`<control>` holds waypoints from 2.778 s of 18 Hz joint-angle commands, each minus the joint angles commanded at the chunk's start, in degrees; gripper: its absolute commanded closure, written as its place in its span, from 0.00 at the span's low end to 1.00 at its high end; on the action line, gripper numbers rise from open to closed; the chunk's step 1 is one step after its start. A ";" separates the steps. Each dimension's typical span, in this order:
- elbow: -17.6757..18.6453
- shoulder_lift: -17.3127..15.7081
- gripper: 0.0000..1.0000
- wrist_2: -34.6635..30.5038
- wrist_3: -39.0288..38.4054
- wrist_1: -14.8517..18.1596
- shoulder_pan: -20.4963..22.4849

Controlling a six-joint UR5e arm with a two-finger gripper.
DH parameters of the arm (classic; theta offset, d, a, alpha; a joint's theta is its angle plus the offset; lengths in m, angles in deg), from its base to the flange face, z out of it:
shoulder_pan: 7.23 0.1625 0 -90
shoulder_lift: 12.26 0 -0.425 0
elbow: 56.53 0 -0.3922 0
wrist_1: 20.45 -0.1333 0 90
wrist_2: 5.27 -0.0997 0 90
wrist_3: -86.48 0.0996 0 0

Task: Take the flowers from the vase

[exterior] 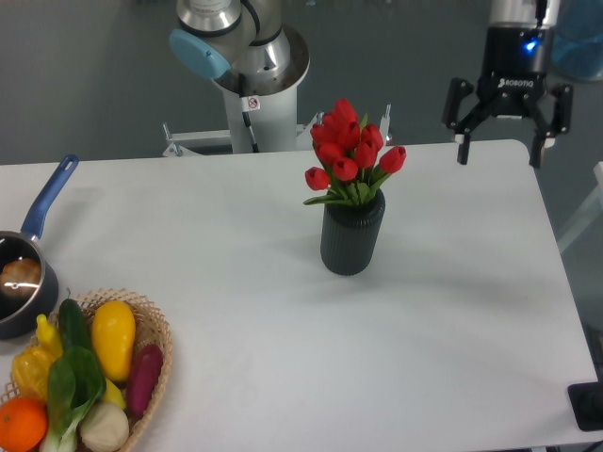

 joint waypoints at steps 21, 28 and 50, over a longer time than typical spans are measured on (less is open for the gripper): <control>-6.60 4.12 0.00 -25.09 -21.36 24.70 -16.28; -7.31 6.84 0.00 -24.65 -31.37 24.00 -15.49; -4.85 8.09 0.00 -1.81 9.89 18.11 -2.13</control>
